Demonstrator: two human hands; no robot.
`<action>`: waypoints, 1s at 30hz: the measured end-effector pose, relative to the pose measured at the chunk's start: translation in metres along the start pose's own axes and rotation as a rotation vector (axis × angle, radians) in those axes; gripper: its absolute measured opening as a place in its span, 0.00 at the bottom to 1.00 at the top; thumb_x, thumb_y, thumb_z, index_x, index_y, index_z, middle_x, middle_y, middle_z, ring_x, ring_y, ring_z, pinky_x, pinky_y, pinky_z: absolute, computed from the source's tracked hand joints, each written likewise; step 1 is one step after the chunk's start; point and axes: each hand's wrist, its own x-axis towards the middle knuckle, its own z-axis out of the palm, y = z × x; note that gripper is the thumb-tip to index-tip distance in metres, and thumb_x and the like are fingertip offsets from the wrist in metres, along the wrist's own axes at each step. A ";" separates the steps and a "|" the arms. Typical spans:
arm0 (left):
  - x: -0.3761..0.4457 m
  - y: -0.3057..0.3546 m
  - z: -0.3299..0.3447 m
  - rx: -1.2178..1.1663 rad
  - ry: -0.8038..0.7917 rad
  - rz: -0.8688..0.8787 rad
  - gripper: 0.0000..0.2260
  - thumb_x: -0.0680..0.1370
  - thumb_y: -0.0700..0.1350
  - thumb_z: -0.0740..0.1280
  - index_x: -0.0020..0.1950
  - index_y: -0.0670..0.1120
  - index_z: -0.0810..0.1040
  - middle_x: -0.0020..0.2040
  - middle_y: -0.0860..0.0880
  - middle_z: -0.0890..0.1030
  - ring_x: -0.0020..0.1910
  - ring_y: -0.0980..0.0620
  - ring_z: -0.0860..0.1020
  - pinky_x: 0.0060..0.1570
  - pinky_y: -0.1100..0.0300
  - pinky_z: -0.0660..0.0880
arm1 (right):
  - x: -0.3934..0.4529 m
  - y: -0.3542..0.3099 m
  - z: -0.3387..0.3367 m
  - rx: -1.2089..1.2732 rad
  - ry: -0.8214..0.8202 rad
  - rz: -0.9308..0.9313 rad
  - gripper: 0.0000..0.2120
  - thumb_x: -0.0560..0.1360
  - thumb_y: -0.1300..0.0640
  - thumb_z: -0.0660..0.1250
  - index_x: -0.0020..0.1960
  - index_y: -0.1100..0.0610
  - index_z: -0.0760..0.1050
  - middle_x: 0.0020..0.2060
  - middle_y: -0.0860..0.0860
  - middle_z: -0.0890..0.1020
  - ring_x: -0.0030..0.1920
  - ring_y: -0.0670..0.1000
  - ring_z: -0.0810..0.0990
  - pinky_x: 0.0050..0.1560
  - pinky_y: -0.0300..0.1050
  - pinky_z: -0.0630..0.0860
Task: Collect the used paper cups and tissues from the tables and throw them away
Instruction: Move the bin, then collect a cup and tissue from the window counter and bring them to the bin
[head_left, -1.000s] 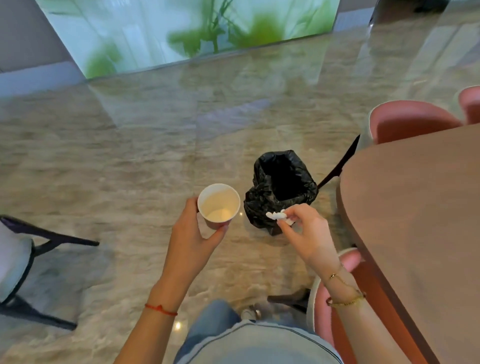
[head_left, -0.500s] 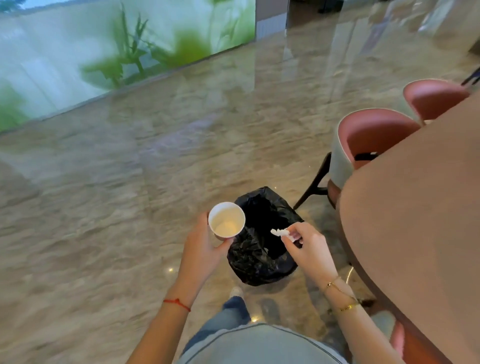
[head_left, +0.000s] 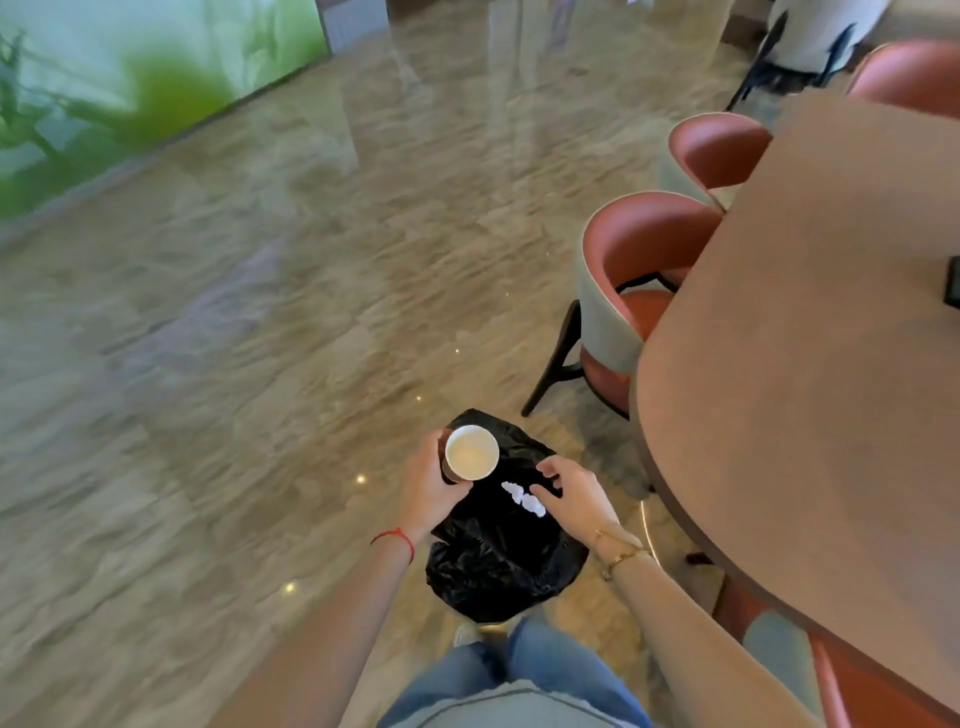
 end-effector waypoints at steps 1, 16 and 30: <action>0.007 -0.002 0.002 -0.003 -0.031 -0.021 0.31 0.70 0.42 0.76 0.69 0.44 0.67 0.65 0.47 0.73 0.64 0.48 0.72 0.56 0.61 0.67 | 0.003 0.002 -0.001 -0.003 -0.010 0.013 0.17 0.77 0.49 0.66 0.63 0.51 0.72 0.60 0.47 0.77 0.57 0.47 0.76 0.56 0.43 0.75; 0.002 0.022 -0.037 0.193 0.016 0.145 0.21 0.78 0.51 0.66 0.70 0.52 0.68 0.66 0.54 0.75 0.48 0.51 0.80 0.49 0.58 0.76 | -0.021 -0.010 -0.097 -0.089 0.278 -0.162 0.18 0.77 0.48 0.65 0.66 0.48 0.71 0.61 0.45 0.76 0.64 0.47 0.69 0.66 0.45 0.68; -0.059 0.062 -0.061 0.299 -0.056 0.365 0.18 0.78 0.51 0.66 0.68 0.55 0.70 0.47 0.38 0.81 0.29 0.50 0.75 0.26 0.60 0.68 | -0.124 -0.008 -0.078 -0.088 0.487 -0.031 0.17 0.76 0.48 0.64 0.64 0.46 0.71 0.53 0.41 0.74 0.54 0.45 0.68 0.55 0.43 0.71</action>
